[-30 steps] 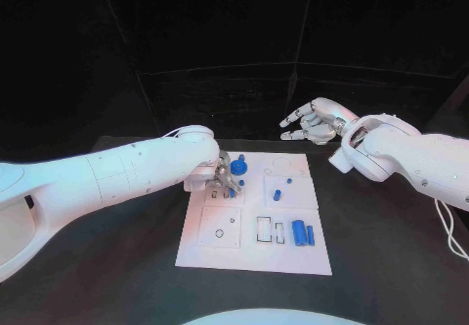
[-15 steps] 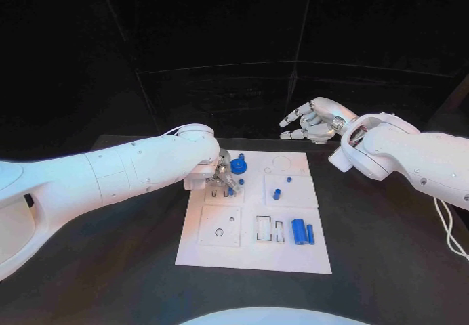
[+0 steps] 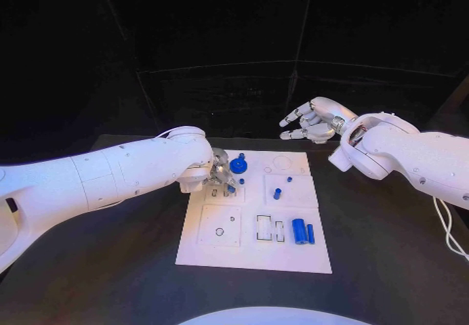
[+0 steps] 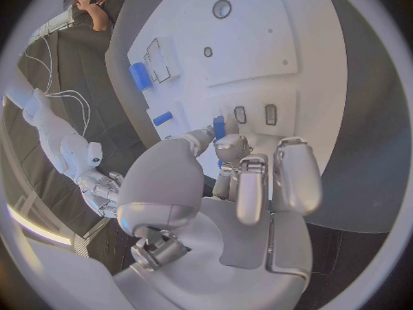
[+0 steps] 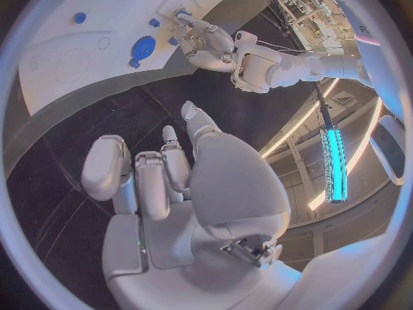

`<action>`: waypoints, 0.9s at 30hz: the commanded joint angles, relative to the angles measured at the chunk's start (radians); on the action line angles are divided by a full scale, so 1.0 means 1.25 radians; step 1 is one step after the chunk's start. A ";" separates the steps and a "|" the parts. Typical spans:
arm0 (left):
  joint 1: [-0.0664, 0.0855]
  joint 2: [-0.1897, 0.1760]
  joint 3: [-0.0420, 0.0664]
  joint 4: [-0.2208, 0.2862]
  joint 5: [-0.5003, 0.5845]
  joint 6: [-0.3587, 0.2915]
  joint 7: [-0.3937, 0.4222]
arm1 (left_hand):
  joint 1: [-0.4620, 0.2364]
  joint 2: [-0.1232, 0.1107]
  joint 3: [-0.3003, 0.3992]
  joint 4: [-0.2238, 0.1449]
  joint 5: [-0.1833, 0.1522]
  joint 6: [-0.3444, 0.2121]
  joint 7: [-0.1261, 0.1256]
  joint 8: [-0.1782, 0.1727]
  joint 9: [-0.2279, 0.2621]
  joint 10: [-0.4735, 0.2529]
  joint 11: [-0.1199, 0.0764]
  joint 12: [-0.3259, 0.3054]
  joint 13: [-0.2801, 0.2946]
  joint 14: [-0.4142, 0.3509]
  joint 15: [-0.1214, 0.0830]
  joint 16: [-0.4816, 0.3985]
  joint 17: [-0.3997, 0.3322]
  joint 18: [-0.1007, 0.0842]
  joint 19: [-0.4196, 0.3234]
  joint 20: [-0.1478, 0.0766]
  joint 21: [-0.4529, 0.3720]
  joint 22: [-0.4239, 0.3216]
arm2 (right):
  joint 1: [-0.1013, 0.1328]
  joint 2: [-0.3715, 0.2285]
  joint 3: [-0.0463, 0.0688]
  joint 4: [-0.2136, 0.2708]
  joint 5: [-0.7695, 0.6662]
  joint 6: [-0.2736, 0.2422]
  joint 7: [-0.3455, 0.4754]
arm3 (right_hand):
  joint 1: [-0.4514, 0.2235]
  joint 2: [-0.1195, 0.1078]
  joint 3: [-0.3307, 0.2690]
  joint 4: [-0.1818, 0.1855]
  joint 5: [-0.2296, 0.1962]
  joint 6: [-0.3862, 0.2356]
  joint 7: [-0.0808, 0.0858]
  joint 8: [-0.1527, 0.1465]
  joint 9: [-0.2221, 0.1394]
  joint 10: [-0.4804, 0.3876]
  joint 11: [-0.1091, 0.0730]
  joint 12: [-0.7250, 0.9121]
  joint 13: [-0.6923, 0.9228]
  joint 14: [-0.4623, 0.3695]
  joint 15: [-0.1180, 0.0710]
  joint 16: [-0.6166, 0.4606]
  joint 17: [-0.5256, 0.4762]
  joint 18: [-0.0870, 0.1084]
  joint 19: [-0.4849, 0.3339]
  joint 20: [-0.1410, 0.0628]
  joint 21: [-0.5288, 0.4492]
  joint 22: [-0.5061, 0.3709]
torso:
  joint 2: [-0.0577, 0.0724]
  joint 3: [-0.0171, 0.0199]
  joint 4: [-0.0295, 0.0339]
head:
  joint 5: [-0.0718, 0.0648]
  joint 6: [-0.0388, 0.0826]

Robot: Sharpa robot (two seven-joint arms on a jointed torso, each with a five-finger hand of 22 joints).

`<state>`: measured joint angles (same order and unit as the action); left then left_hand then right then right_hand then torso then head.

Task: Assemble the parts on the task board

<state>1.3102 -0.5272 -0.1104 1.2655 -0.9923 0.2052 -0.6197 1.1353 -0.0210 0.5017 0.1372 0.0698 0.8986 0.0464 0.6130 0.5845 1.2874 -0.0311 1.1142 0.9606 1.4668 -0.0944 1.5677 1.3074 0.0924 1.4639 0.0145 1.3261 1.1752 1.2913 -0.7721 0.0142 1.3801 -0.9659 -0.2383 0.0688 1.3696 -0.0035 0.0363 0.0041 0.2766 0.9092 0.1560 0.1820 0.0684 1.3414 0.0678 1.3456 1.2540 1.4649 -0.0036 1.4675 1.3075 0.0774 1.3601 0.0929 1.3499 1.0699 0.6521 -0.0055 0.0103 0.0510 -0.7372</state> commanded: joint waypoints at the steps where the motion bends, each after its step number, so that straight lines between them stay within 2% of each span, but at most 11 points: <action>1: -0.001 -0.015 0.000 0.019 0.016 -0.087 0.032 | -0.016 -0.006 0.146 -0.126 -0.004 -0.001 -0.001 0.008 0.005 0.008 -0.001 0.005 0.000 0.083 0.001 0.002 0.211 -0.012 0.002 0.000 -0.004 0.001 | 0.002 0.000 0.000 -0.002 -0.001 0.003 0.003 | -0.002 0.006 -0.001 0.004 0.005 0.007 0.001 0.004 -0.001 -0.003 0.001 -0.004 0.000 0.045 -0.005 -0.005 0.034 0.014 -0.006 0.002 -0.005 -0.001 | -0.001 0.0001 0.0015 | 0.002 -0.001; 6: -0.007 -0.050 -0.001 0.059 0.019 -0.151 0.030 | -0.024 -0.009 0.160 -0.129 -0.004 0.000 -0.003 0.012 0.008 0.011 -0.001 0.008 0.003 0.083 0.000 0.002 0.211 -0.013 0.004 -0.001 -0.002 0.005 | 0.002 -0.001 0.000 -0.003 -0.001 0.003 0.004 | -0.006 0.006 -0.002 0.007 0.006 0.007 0.001 0.004 -0.001 -0.004 0.001 -0.005 -0.001 0.045 -0.005 -0.006 0.033 0.014 -0.006 0.002 -0.006 -0.002 | -0.002 0.0012 0.0013 | 0.005 -0.002; 9: -0.010 -0.063 -0.001 0.072 0.019 -0.169 0.029 | -0.026 -0.010 0.163 -0.129 -0.004 0.000 -0.003 0.013 0.009 0.012 -0.001 0.009 0.004 0.083 0.000 0.002 0.211 -0.013 0.004 -0.001 -0.002 0.005 | 0.002 -0.001 0.000 -0.004 -0.001 0.003 0.004 | -0.008 0.006 -0.003 0.008 0.006 0.007 0.001 0.004 -0.001 -0.003 0.001 -0.004 -0.001 0.045 -0.005 -0.006 0.033 0.014 -0.006 0.002 -0.007 -0.002 | -0.002 0.0010 0.0016 | 0.006 -0.002; 14: -0.023 -0.086 -0.002 0.097 -0.001 -0.191 0.026 | -0.029 -0.012 0.170 -0.132 -0.005 0.000 -0.004 0.015 0.011 0.013 -0.002 0.010 0.005 0.083 -0.001 0.002 0.211 -0.013 0.005 -0.001 -0.001 0.007 | 0.002 -0.002 0.000 -0.005 -0.001 0.004 0.005 | -0.009 0.006 -0.003 0.009 0.007 0.007 0.001 0.004 -0.001 -0.003 0.001 -0.004 0.000 0.045 -0.005 -0.006 0.033 0.014 -0.006 0.002 -0.007 -0.002 | -0.002 0.0018 0.0033 | 0.007 -0.004; 16: -0.028 -0.090 -0.003 0.100 -0.010 -0.194 0.026 | -0.029 -0.012 0.170 -0.132 -0.005 0.000 -0.004 0.015 0.011 0.013 -0.002 0.010 0.005 0.083 -0.001 0.002 0.211 -0.013 0.005 -0.001 -0.001 0.007 | 0.001 -0.003 0.000 -0.006 -0.001 0.004 0.005 | -0.009 0.006 -0.003 0.009 0.007 0.007 0.001 0.004 -0.001 -0.003 0.001 -0.004 0.000 0.045 -0.005 -0.006 0.033 0.014 -0.006 0.002 -0.007 -0.002 | -0.002 0.0017 0.0044 | 0.007 -0.006; 19: -0.037 -0.093 -0.004 0.102 -0.032 -0.200 0.027 | -0.029 -0.012 0.171 -0.132 -0.005 0.000 -0.004 0.015 0.011 0.013 -0.002 0.010 0.004 0.083 -0.001 0.002 0.211 -0.013 0.005 -0.001 -0.001 0.007 | 0.001 -0.003 0.000 -0.006 -0.001 0.004 0.005 | -0.009 0.006 -0.003 0.009 0.007 0.007 0.001 0.004 -0.001 -0.003 0.001 -0.004 0.000 0.045 -0.005 -0.006 0.033 0.014 -0.006 0.002 -0.007 -0.002 | -0.001 0.0003 0.0025 | 0.009 -0.004; 22: -0.045 -0.093 -0.005 0.101 -0.055 -0.201 0.028 | -0.030 -0.013 0.172 -0.132 -0.005 0.000 -0.004 0.016 0.011 0.013 -0.002 0.009 0.003 0.083 -0.001 0.002 0.211 -0.013 0.005 -0.001 -0.001 0.007 | 0.001 -0.003 0.000 -0.006 -0.001 0.004 0.005 | -0.009 0.006 -0.003 0.009 0.007 0.007 0.001 0.004 -0.001 -0.003 0.001 -0.004 0.000 0.045 -0.005 -0.006 0.033 0.014 -0.006 0.002 -0.007 -0.002 | 0.000 0.0003 0.0011 | 0.009 -0.005; 27: -0.050 -0.091 -0.005 0.100 -0.073 -0.191 0.025 | -0.030 -0.014 0.173 -0.133 -0.005 0.000 -0.004 0.016 0.012 0.013 -0.002 0.010 0.004 0.083 -0.001 0.002 0.211 -0.013 0.005 -0.001 -0.001 0.006 | 0.001 -0.003 0.000 -0.007 -0.001 0.005 0.005 | -0.009 0.006 -0.003 0.009 0.007 0.007 0.001 0.004 -0.001 -0.003 0.001 -0.004 0.000 0.045 -0.005 -0.006 0.033 0.014 -0.006 0.002 -0.007 -0.002 | 0.000 0.0009 0.0004 | 0.009 -0.006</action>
<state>1.2480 -0.6421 -0.1166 1.3900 -1.0341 -0.0249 -0.5969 1.0993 -0.0473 0.5676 0.1144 0.0662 0.8989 0.0468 0.6285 0.5985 1.2973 -0.0340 1.1230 0.9658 1.4668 -0.0944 1.5678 1.3074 0.0923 1.4638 0.0145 1.3246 1.1826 1.2911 -0.7751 0.0137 1.3726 -0.9664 -0.2380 0.0691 1.3657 0.0003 0.0327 0.0077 0.2815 0.9092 0.1560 0.1820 0.0685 1.3415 0.0678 1.3456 1.2543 1.4649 -0.0036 1.4637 1.3074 0.0773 1.3601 0.0929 1.3446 1.0686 0.6513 -0.0045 0.0121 0.0633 -0.7437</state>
